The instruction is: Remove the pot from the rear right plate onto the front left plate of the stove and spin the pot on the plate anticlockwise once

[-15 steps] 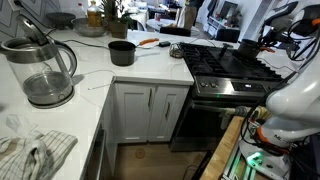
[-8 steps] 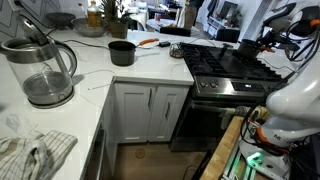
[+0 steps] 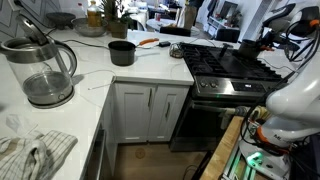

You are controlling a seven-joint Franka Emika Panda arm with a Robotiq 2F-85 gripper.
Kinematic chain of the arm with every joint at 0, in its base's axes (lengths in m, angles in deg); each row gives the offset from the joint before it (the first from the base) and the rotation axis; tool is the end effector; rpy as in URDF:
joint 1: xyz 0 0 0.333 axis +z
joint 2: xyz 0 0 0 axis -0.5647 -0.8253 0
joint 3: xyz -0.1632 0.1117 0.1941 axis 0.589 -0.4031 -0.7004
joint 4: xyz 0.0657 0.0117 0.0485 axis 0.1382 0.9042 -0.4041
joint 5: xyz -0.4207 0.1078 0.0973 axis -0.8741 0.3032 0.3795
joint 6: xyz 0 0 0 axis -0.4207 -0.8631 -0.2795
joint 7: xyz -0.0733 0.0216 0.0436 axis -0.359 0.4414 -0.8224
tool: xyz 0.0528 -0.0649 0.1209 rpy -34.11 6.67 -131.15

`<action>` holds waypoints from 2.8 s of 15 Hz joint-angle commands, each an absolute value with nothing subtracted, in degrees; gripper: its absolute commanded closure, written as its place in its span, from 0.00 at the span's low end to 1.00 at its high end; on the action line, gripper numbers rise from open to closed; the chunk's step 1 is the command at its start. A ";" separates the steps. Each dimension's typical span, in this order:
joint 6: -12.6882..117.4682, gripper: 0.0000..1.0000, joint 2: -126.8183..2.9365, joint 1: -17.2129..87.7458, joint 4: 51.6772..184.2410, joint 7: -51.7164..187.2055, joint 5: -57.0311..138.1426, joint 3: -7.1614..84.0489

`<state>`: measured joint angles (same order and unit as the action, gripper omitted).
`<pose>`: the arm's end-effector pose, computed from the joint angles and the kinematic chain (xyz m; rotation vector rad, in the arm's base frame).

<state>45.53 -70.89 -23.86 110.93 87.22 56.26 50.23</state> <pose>0.2445 -0.7181 0.3654 2.5203 -1.5401 0.4211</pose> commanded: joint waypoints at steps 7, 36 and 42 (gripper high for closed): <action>47.88 1.00 -67.65 -24.42 112.02 88.99 56.50 49.56; 70.72 1.00 -37.74 -10.59 142.92 107.11 55.65 50.98; 70.46 1.00 -27.73 -0.12 152.22 113.28 52.99 54.10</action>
<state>68.49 -34.53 -5.71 146.51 110.55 55.18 51.00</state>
